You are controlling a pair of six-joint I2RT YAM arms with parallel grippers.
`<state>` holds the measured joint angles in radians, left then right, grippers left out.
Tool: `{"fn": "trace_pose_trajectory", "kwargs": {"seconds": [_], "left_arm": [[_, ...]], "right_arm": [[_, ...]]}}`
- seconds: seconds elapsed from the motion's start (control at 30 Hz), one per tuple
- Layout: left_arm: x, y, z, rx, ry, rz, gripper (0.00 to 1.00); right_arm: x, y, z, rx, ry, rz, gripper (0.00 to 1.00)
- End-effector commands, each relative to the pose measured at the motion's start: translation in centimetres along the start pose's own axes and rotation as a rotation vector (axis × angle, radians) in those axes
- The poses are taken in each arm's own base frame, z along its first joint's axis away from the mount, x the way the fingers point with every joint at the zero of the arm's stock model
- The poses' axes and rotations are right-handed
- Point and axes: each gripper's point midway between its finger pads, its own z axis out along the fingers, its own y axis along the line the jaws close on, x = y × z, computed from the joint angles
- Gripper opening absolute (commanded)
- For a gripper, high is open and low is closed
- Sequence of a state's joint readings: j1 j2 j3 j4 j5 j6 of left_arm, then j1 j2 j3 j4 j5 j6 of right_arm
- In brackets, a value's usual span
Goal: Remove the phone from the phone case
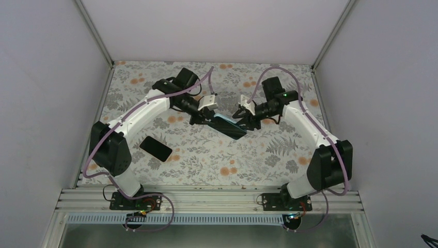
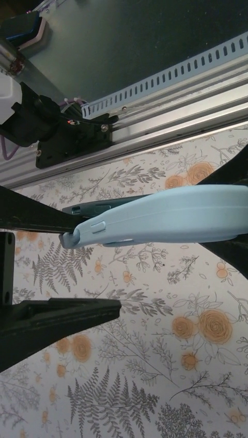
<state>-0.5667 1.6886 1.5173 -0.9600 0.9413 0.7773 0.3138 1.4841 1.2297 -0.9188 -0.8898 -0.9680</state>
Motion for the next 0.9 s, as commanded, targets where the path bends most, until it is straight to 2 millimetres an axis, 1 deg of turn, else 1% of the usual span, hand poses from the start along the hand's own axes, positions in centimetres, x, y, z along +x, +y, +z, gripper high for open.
{"fn": "trace_pose_trajectory", "kwargs": {"seconds": [0.0,0.07,0.13,0.17,0.23,0.27,0.3,0.33,0.37,0.43,0.57,0.67,0.7,0.77,0.83,0.87], "left_arm": [[-4.5,-1.8,1.2,0.094,-0.18,0.141,0.02],[-4.4,-1.2,1.1,0.066,-0.177,0.137,0.02],[-4.6,-0.7,0.7,0.022,-0.168,0.146,0.04],[-4.8,-0.3,0.5,-0.013,-0.158,0.158,0.11],[-5.2,0.1,-0.3,-0.078,-0.146,0.187,0.33],[-5.4,0.5,-0.7,-0.119,-0.133,0.201,0.5],[-5.6,0.9,-1.1,-0.151,-0.125,0.207,0.69],[-5.7,1.3,-1.5,-0.184,-0.118,0.203,0.8],[-5.8,1.7,-1.8,-0.215,-0.109,0.202,0.84],[-5.9,2.5,-2.7,-0.286,-0.097,0.202,0.89],[-6.2,3.2,-4.5,-0.438,-0.102,0.219,0.93],[-7.0,3.8,-6.5,-0.59,-0.148,0.25,0.97],[-6.4,4.2,-6.5,-0.628,-0.154,0.241,0.99],[-6.0,5.2,-5.6,-0.705,-0.156,0.242,0.99],[-5.6,6.5,-4.1,-0.761,-0.143,0.245,0.99],[-5.5,7.5,-3.5,-0.822,-0.13,0.246,1.0]], "right_arm": [[-6.1,3.0,1.0,-0.162,-0.2,-0.111,0.45],[-5.8,2.5,1.8,-0.138,-0.165,-0.099,0.26],[-5.2,2.2,2.2,-0.131,-0.138,-0.074,0.12],[-4.8,2.2,2.3,-0.129,-0.121,-0.063,0.06],[-4.2,2.0,2.2,-0.115,-0.104,-0.044,0.04],[-3.8,1.9,2.1,-0.103,-0.098,-0.032,0.04],[-3.3,1.8,2.0,-0.084,-0.091,-0.015,0.04],[-2.8,1.4,1.9,-0.057,-0.082,-0.001,0.04],[-2.5,1.0,1.6,-0.024,-0.074,0.011,0.04],[-1.6,-0.4,1.0,0.047,-0.052,0.049,0.04],[0.2,-3.9,-1.1,0.17,-0.051,0.156,0.04],[1.1,-7.6,-2.9,0.3,-0.075,0.249,0.04],[1.1,-8.8,-3.6,0.331,-0.094,0.281,0.04],[0.5,-10.7,-4.5,0.353,-0.137,0.355,0.04],[-1.0,-12.3,-5.0,0.36,-0.193,0.413,0.04],[-2.0,-13.4,-5.5,0.377,-0.224,0.445,0.04]]}}
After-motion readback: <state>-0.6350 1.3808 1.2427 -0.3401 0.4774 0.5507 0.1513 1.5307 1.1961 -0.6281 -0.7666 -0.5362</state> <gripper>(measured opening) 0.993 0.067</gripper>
